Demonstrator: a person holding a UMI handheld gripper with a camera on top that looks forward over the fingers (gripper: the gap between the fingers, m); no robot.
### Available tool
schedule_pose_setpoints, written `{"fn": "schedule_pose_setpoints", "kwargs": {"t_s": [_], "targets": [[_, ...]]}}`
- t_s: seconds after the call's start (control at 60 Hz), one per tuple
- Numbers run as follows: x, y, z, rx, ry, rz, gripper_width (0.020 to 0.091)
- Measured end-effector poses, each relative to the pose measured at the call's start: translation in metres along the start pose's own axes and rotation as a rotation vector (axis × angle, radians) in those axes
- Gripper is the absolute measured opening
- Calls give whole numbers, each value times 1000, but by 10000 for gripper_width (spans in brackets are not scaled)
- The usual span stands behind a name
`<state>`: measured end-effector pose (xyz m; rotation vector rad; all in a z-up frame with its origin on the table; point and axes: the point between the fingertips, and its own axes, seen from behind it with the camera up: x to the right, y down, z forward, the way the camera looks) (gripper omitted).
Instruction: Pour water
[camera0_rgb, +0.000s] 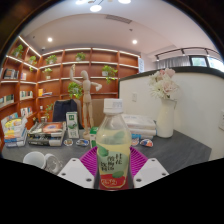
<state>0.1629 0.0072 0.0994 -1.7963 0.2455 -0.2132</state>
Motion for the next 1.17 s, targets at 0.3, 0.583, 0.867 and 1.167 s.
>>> {"fn": "schedule_pose_setpoints", "kwargs": {"t_s": [0.3, 0.583, 0.867, 1.167], "targets": [[4, 25, -13, -81, 17, -23, 815], [-22, 37, -94, -118, -68, -17, 818], [-51, 34, -171, -109, -135, -17, 803], [-63, 8, -212, -33, -157, -56, 805]]}}
